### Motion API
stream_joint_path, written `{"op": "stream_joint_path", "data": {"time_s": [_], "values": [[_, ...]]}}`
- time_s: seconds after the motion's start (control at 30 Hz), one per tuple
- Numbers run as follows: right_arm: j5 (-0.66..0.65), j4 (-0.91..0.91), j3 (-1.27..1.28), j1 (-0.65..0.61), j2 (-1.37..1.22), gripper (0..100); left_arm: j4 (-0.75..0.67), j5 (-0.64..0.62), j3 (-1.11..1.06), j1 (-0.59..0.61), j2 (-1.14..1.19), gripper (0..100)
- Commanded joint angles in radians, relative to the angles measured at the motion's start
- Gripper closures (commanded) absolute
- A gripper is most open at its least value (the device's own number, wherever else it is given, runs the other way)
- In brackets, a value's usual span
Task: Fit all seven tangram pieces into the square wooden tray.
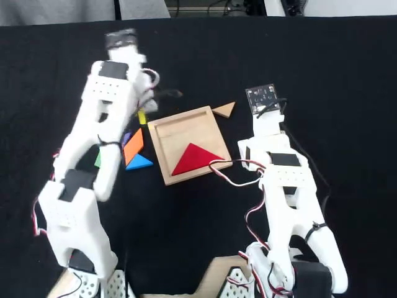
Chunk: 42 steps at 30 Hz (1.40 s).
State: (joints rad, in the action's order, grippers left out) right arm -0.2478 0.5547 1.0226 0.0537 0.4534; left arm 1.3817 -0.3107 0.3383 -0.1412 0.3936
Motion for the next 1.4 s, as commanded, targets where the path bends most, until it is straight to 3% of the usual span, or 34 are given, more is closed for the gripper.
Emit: {"op": "stream_joint_path", "data": {"time_s": [0.0,0.13,0.3,0.47,0.73,0.9,1.37], "values": [[0.002,-0.015,-0.004,-0.009,0.031,98.6,0.120,0.158,0.056,-0.102,-0.133,97],[0.002,-0.015,-0.004,-0.006,0.036,98.6,0.232,0.238,0.056,-0.194,-0.199,97],[0.002,-0.015,-0.004,0.014,0.038,98.6,0.255,0.132,-0.007,-0.252,-0.222,97],[0.009,-0.015,-0.010,0.046,0.038,98.6,0.144,0.029,-0.202,-0.289,-0.227,97],[0.006,-0.015,-0.012,0.048,0.038,98.6,-0.163,-0.109,-0.424,-0.237,-0.227,97],[0.003,-0.017,-0.012,0.048,0.038,98.6,-0.311,-0.127,-0.536,-0.246,-0.227,97],[0.003,-0.017,-0.012,0.041,0.038,98.6,-0.354,-0.123,-0.581,-0.263,-0.226,97]]}}
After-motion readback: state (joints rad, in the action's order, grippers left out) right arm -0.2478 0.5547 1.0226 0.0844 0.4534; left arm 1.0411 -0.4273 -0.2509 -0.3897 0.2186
